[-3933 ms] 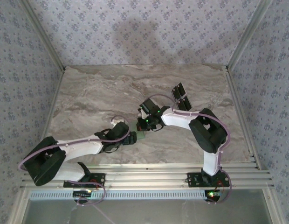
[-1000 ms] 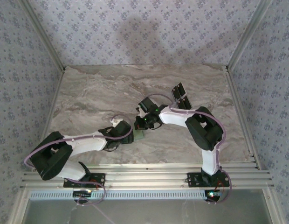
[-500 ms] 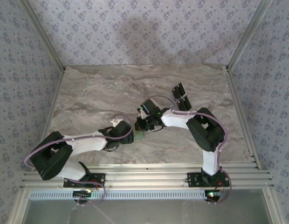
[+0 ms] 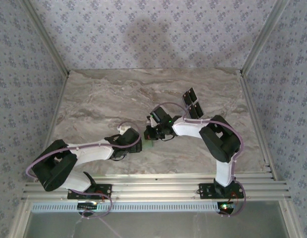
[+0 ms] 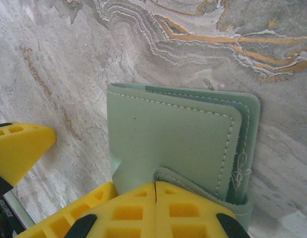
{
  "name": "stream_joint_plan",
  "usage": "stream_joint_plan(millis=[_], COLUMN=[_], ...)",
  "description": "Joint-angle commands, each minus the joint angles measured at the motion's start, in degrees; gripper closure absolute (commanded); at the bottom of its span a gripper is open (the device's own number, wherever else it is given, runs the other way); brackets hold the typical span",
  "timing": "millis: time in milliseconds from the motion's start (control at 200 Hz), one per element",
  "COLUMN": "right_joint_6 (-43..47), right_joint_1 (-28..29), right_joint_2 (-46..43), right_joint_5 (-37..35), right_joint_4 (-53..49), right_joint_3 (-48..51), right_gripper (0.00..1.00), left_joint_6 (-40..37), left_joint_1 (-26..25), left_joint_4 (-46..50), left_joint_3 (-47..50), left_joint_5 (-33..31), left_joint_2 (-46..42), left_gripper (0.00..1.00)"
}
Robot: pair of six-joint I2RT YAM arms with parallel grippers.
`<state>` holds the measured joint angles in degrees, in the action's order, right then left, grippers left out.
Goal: Put the credit cards into the card holder
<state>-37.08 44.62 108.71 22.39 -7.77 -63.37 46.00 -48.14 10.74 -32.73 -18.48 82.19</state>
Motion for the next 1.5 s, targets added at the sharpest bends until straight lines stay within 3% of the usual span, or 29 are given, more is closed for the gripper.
stream_joint_plan(millis=[0, 220, 525, 770, 1094, 1499], right_joint_6=[0.2, 0.3, -1.0, 0.2, -0.3, -1.4], right_joint_1=[1.9, 3.4, 2.4, 1.5, -1.0, -0.7], right_joint_2=[7.0, 10.0, 2.9, -0.3, -5.2, -2.7], right_joint_5=[-3.1, -3.7, -0.6, 3.9, 3.3, 4.3], right_joint_4=[-13.5, -15.1, -6.8, -3.0, -3.3, -2.1], right_joint_3=[1.3, 0.7, 6.9, 1.9, 0.4, 0.0], right_gripper=[1.00, 1.00, 1.00, 1.00, 1.00, 1.00], left_joint_6=[-0.5, -0.8, -1.0, -0.7, -1.1, -1.1], left_joint_1=[0.5, 0.6, 0.8, 0.8, 0.8, 0.8], left_joint_4=[-3.4, -3.6, -4.1, -4.4, -4.5, -4.5], left_joint_3=[1.3, 0.6, 1.1, 0.9, 0.1, 0.4], left_joint_5=[6.4, 6.7, 6.9, 7.1, 7.4, 7.5], left_joint_2=[4.8, 5.3, 5.7, 6.4, 7.1, 7.0], left_gripper=[0.05, 0.05, 0.05, 0.05, 0.05, 0.05])
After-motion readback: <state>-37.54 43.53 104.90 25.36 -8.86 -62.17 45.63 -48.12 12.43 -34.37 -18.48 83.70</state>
